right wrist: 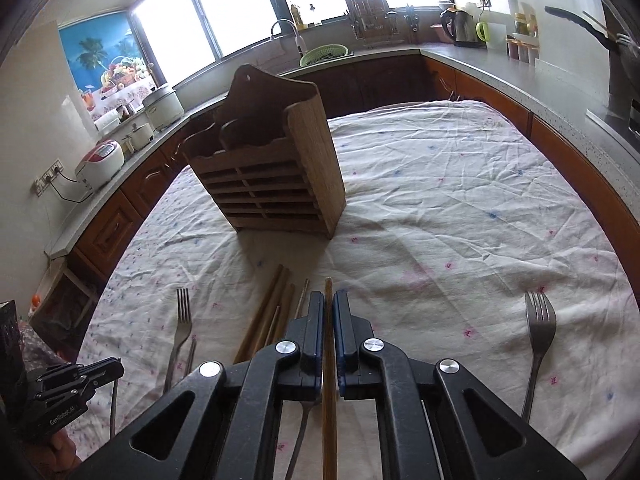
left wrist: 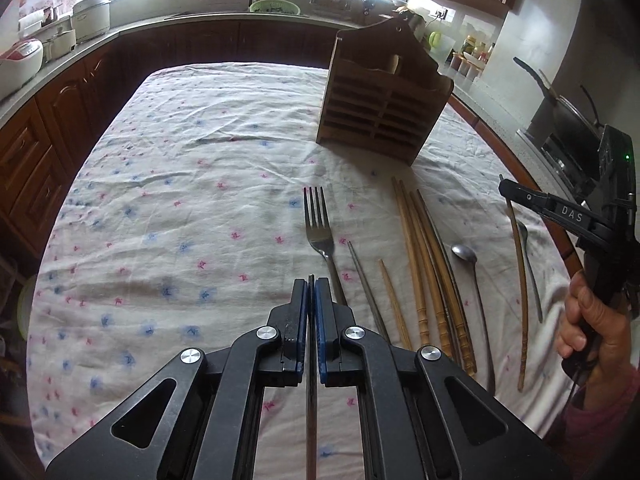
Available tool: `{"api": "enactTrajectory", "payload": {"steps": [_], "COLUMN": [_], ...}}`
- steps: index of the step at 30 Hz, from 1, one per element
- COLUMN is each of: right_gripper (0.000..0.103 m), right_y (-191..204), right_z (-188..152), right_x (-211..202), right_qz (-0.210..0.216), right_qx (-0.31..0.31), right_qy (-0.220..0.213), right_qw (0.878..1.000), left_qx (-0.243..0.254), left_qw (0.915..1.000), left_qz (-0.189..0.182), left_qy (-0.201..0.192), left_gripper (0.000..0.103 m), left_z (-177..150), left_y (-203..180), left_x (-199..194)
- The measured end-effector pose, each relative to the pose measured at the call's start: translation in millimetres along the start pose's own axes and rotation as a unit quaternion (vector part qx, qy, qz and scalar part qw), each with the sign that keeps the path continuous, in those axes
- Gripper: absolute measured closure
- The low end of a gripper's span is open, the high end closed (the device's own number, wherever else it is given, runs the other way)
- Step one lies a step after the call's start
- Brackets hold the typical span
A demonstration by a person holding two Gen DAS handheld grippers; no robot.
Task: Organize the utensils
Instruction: 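Lift both chopsticks and carry them above the wooden utensil holder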
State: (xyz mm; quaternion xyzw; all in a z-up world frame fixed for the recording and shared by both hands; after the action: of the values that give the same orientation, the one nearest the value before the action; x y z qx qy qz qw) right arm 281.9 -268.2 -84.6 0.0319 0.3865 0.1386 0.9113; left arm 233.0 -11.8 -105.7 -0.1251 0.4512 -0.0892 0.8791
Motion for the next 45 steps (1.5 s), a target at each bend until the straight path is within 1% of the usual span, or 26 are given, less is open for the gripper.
{"api": "enactTrajectory", "payload": {"steps": [10, 18, 32, 40, 45], "right_gripper": [0.098, 0.098, 0.098, 0.098, 0.098], "right_y": [24, 32, 38, 34, 27], "right_z": [29, 54, 77, 96, 115], "right_x": [-46, -77, -97, -103, -106], "right_qz": [0.021, 0.02, 0.025, 0.021, 0.014], "right_qx": [-0.013, -0.025, -0.03, -0.027, -0.019], "right_qy": [-0.052, -0.092, -0.13, -0.154, -0.176], "right_qw": [0.998, 0.995, 0.991, 0.987, 0.984], "left_qx": [-0.013, -0.028, -0.041, -0.042, -0.054], "left_qw": [0.9969, 0.9925, 0.9853, 0.9797, 0.9729], "left_qz": [-0.029, -0.046, -0.06, -0.068, -0.078], "left_qy": [-0.072, -0.109, -0.155, -0.184, -0.211], "left_gripper": [0.1, 0.1, 0.1, 0.1, 0.1], "left_z": [36, 53, 78, 109, 139], "left_y": [0, 4, 6, -2, -9], "left_x": [-60, -88, -114, -120, -125]}}
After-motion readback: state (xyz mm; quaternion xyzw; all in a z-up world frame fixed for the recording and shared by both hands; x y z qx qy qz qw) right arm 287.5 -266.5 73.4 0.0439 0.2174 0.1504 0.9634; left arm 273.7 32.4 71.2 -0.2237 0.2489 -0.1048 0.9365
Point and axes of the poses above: each gripper's, at about its wrist camera, not at the fingertips, and x roughly the way its jaws point, y to its left, z to its top, the point moved 8 cm from there along x, roughly the way its jaws point, and after that the axes turned 11 degrees about -x, right-handed, at the moved point
